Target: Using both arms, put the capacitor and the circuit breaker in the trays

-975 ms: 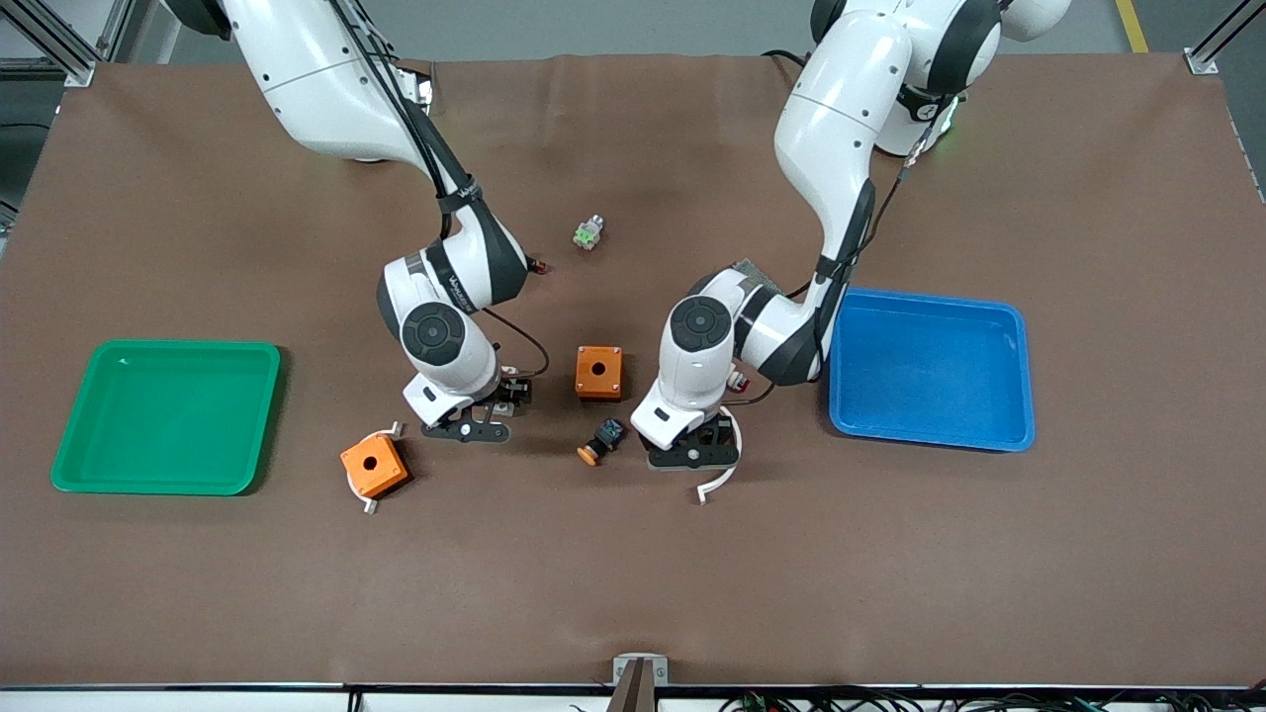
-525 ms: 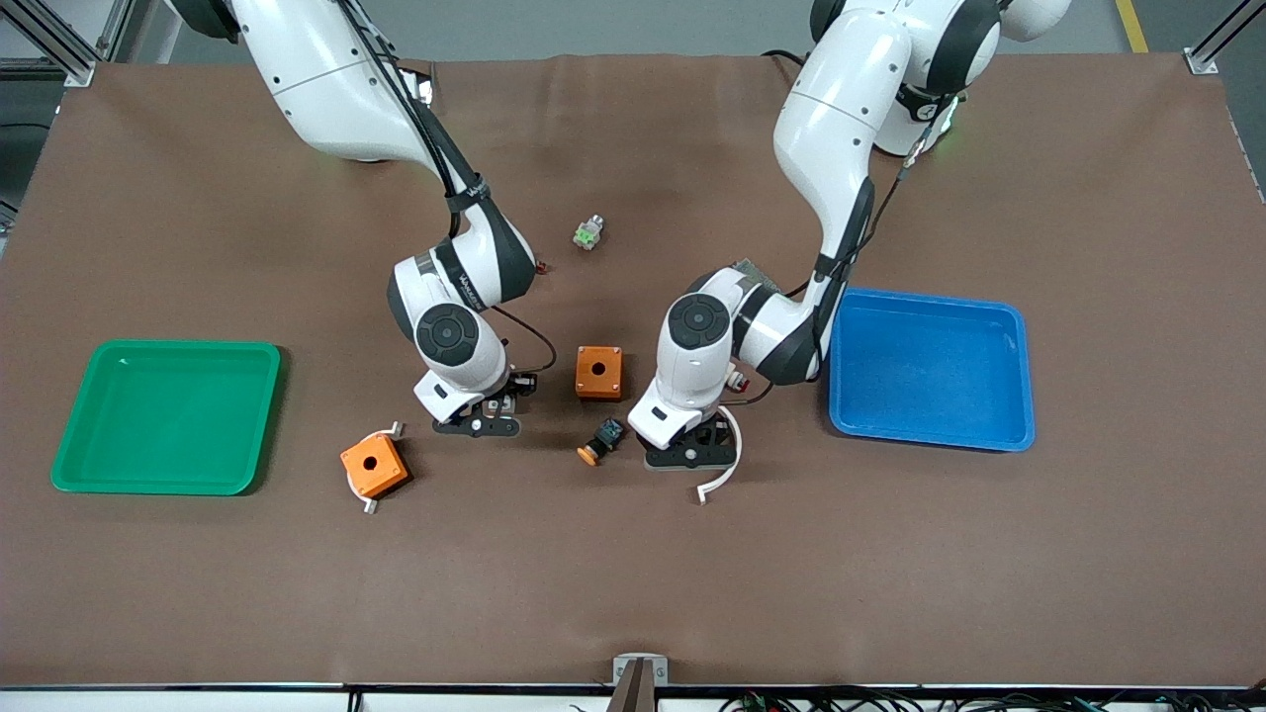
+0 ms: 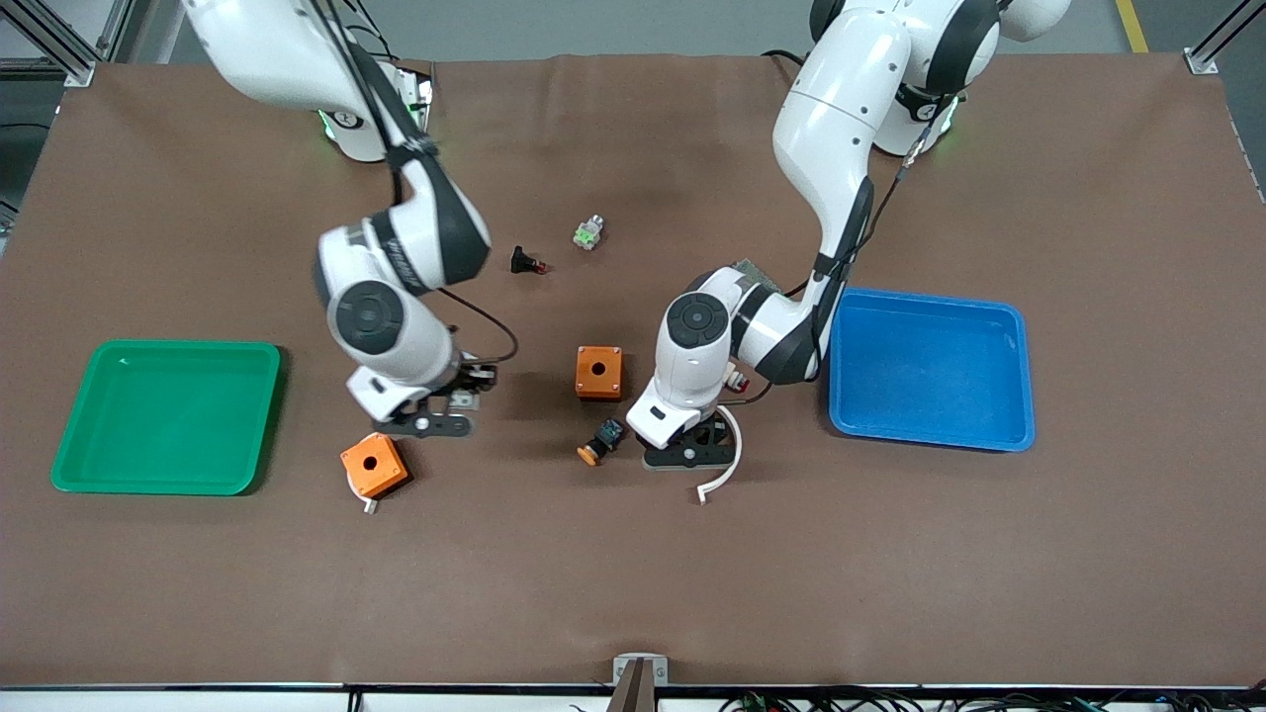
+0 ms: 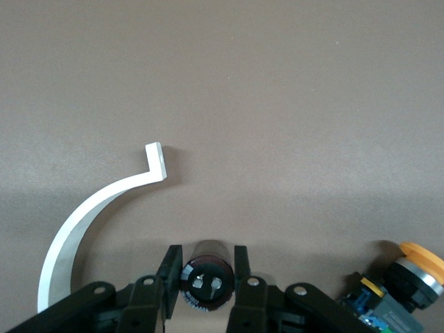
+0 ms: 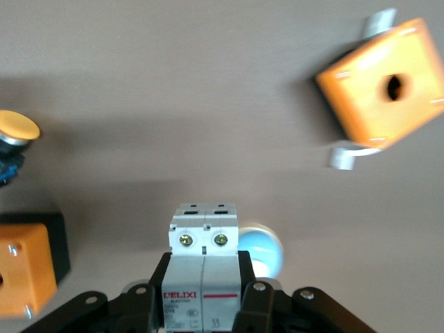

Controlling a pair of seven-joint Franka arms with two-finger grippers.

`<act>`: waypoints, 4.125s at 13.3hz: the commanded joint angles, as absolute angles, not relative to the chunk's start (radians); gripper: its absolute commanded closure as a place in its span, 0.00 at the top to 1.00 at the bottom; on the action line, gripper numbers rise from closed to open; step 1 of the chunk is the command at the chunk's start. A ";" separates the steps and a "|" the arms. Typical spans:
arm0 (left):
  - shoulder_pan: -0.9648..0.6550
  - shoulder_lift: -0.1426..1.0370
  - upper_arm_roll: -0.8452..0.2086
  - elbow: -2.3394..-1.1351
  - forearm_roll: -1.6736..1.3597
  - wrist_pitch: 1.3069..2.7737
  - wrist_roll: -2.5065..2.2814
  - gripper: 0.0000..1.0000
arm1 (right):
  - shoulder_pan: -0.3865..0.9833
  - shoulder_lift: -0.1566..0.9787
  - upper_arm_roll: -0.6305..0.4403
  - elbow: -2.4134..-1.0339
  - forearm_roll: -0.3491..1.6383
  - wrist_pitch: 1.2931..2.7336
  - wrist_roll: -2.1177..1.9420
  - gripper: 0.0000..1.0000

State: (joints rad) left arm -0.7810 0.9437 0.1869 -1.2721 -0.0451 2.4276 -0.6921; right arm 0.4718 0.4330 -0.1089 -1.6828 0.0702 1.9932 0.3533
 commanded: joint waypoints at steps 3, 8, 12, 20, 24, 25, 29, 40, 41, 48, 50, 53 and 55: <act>-0.712 0.796 0.187 -1.272 -0.031 2.264 -0.672 0.00 | 0.264 0.315 -0.100 -1.715 0.055 1.890 0.097 0.00; -0.542 0.544 0.141 -1.509 -0.066 2.175 -0.440 0.00 | 0.030 0.339 -0.098 -1.713 -0.002 1.902 -0.220 0.00; -0.364 0.390 0.114 -1.773 -0.089 2.175 -0.125 0.00 | -0.090 0.468 -0.098 -1.709 -0.005 2.018 -0.423 0.00; -0.264 0.360 0.114 -1.983 -0.091 2.215 0.038 0.01 | -0.206 0.626 -0.098 -1.709 -0.003 2.209 -0.798 0.10; -0.267 0.414 0.114 -2.046 -0.089 2.333 0.038 0.06 | -0.212 0.637 -0.097 -1.706 0.003 2.226 -0.845 1.00; -0.267 0.426 0.114 -2.046 -0.089 2.341 0.038 0.08 | -0.213 0.634 -0.094 -1.706 0.012 2.215 -0.842 1.00; -0.267 0.426 0.114 -2.023 -0.089 2.341 0.063 0.73 | -0.199 0.571 -0.092 -1.608 0.127 1.958 -0.766 1.00; -0.258 0.293 0.127 -1.801 -0.077 2.312 -0.086 1.00 | 0.026 0.192 -0.092 -1.557 0.083 1.580 -0.051 1.00; -0.252 0.276 0.127 -1.787 -0.077 2.286 -0.087 1.00 | 0.055 0.154 -0.092 -1.565 0.063 1.566 0.012 1.00; -0.207 0.218 0.127 -1.550 -0.020 1.932 -0.078 1.00 | 0.098 -0.122 -0.091 -1.798 0.026 1.716 0.054 1.00; -0.210 0.215 0.127 -1.505 -0.023 1.878 -0.087 1.00 | 0.098 -0.126 -0.091 -1.799 0.025 1.709 0.081 1.00; -0.207 0.204 0.127 -1.437 -0.021 1.786 -0.086 1.00 | 0.097 -0.126 -0.092 -1.795 0.025 1.700 0.089 1.00; -0.209 0.170 0.127 -1.439 -0.020 1.781 -0.086 1.00 | 0.097 -0.123 -0.092 -1.790 0.025 1.697 0.087 1.00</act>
State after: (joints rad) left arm -0.2091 0.1964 0.1295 -1.4552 -0.0399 1.8134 -0.0789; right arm 0.0936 -0.1043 -0.0903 -1.7743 0.0393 1.6895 0.0687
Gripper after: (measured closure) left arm 0.000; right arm 0.000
